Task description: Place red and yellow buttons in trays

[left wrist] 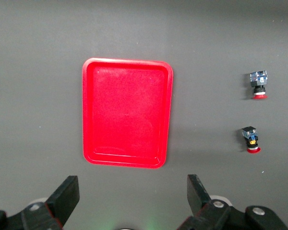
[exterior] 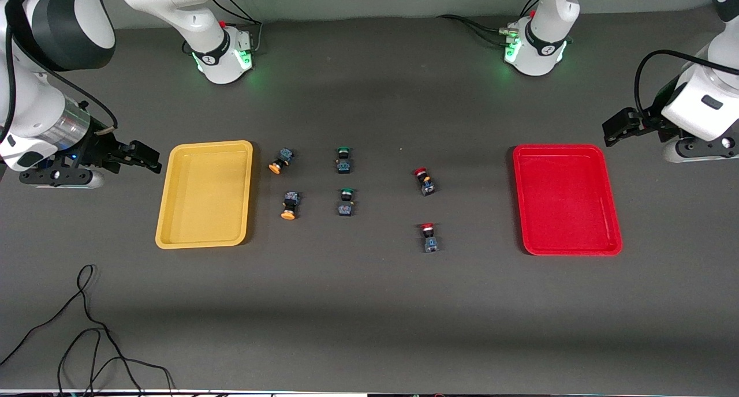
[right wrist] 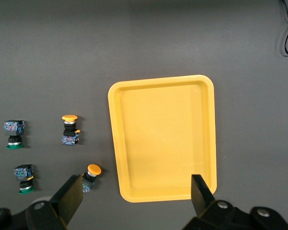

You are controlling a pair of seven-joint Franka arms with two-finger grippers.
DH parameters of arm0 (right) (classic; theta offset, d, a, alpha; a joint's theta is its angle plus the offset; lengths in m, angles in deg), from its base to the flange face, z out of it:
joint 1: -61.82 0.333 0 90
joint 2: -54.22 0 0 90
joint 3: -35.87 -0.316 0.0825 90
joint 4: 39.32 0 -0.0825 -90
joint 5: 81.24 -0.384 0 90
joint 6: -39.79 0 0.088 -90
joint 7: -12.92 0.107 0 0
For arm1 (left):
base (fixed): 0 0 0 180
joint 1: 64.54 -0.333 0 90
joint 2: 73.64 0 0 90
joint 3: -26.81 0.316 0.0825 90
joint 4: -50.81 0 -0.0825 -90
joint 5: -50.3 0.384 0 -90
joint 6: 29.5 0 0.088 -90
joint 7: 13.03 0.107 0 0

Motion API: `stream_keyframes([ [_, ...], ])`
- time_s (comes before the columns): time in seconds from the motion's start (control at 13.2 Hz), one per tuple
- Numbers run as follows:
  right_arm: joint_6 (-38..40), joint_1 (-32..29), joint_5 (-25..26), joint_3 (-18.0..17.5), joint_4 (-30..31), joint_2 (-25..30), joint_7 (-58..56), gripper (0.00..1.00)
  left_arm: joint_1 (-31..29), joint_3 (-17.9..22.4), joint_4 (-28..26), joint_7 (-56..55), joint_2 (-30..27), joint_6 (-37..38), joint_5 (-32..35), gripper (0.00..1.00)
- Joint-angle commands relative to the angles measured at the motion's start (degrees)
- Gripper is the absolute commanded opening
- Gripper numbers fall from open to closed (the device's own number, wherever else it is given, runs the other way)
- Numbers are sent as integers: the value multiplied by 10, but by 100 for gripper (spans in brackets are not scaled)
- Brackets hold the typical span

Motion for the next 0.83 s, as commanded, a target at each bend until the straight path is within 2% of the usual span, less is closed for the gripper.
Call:
stream_keyframes([
  [0.0, 15, 0, -5, 3, -5, 3, -8, 100, -1, 2, 9, -2, -2, 23, -1, 100],
  [0.3, 46, 13, -10, -3, 6, 8, 12, 100, -2, 6, 11, -2, -3, 24, -2, 100],
  [0.45, 49, 84, -10, -3, 21, 4, 94, 100, -2, 6, 10, -2, -2, 29, -1, 100],
  [0.53, 35, 114, -9, -3, 41, -4, 164, 100, -2, 7, 10, -2, 2, 34, -1, 100],
  [0.76, -115, 198, -9, -3, 154, -15, 319, 100, 3, 2, 11, -2, 14, 27, -2, 100],
])
